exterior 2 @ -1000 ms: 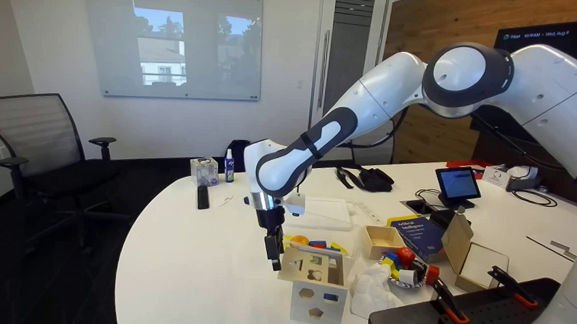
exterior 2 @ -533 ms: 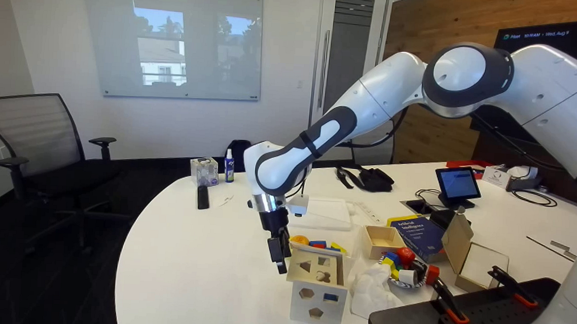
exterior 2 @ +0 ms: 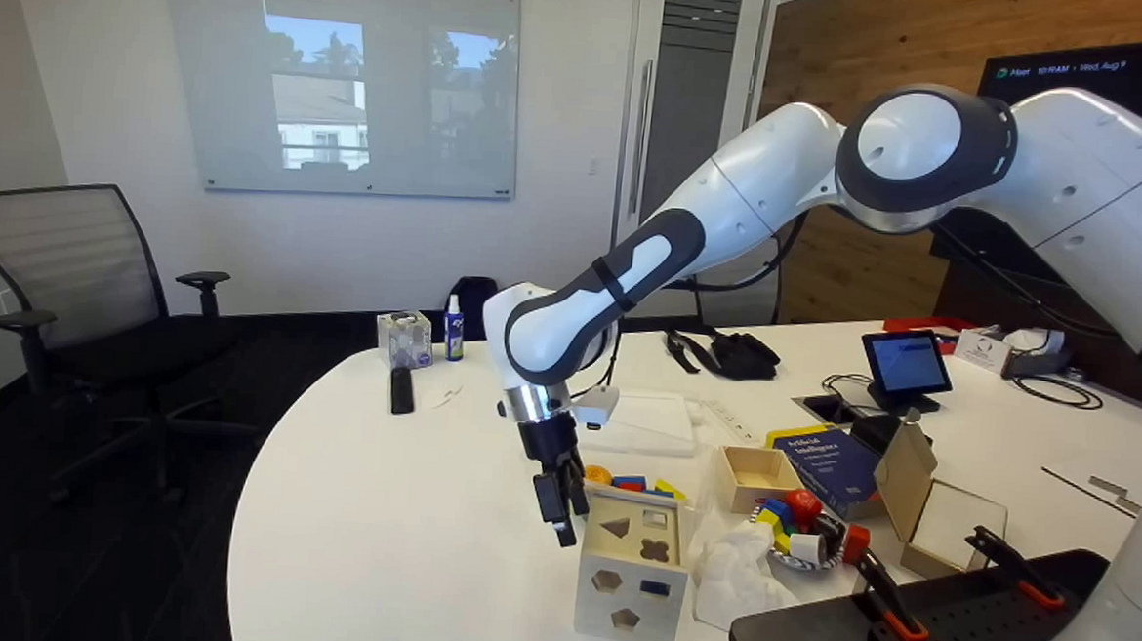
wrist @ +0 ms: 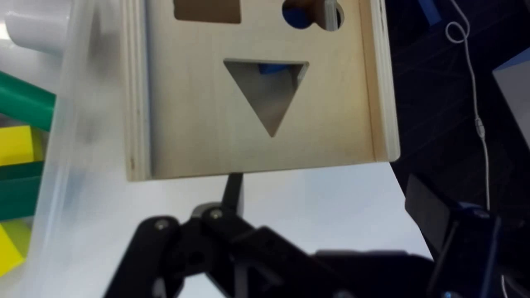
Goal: Close the cube-shaped object
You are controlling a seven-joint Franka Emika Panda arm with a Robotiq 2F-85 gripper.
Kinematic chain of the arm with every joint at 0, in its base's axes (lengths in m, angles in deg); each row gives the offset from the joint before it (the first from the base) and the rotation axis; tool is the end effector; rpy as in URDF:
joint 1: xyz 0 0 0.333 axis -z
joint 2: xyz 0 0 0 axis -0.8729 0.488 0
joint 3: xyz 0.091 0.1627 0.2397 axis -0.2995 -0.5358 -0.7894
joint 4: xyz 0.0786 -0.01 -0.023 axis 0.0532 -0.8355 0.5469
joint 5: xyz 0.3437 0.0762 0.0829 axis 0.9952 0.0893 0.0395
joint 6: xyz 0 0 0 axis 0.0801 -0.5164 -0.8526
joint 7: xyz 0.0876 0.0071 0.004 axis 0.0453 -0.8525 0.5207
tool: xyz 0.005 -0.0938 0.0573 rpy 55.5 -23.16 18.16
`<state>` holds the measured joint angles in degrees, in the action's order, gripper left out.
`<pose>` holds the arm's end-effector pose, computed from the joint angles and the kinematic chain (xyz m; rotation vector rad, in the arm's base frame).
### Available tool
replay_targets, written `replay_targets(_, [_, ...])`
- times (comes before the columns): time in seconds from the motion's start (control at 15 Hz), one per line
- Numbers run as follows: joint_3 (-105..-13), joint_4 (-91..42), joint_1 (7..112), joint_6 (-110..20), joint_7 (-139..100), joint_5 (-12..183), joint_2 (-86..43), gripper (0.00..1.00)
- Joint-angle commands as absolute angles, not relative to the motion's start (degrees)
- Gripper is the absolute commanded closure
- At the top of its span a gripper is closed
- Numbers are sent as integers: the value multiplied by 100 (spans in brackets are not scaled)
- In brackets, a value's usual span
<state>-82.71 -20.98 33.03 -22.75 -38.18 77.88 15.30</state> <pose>0.4309 0.4261 0.1066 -2.5800 -1.6067 0.7522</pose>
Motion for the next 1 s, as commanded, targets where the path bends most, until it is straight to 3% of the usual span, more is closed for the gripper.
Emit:
replay_targets(0.0, [-8181, -2100, 3269, -2021, -3529, 7897, 1365, 0])
replay_targets(0.6, [-7936, -2897, 3431, -1541, -2434, 7897, -154, 0])
replay_targets(0.93, [-7943, -3551, 3447, -1912, -2064, 7884, -829, 0])
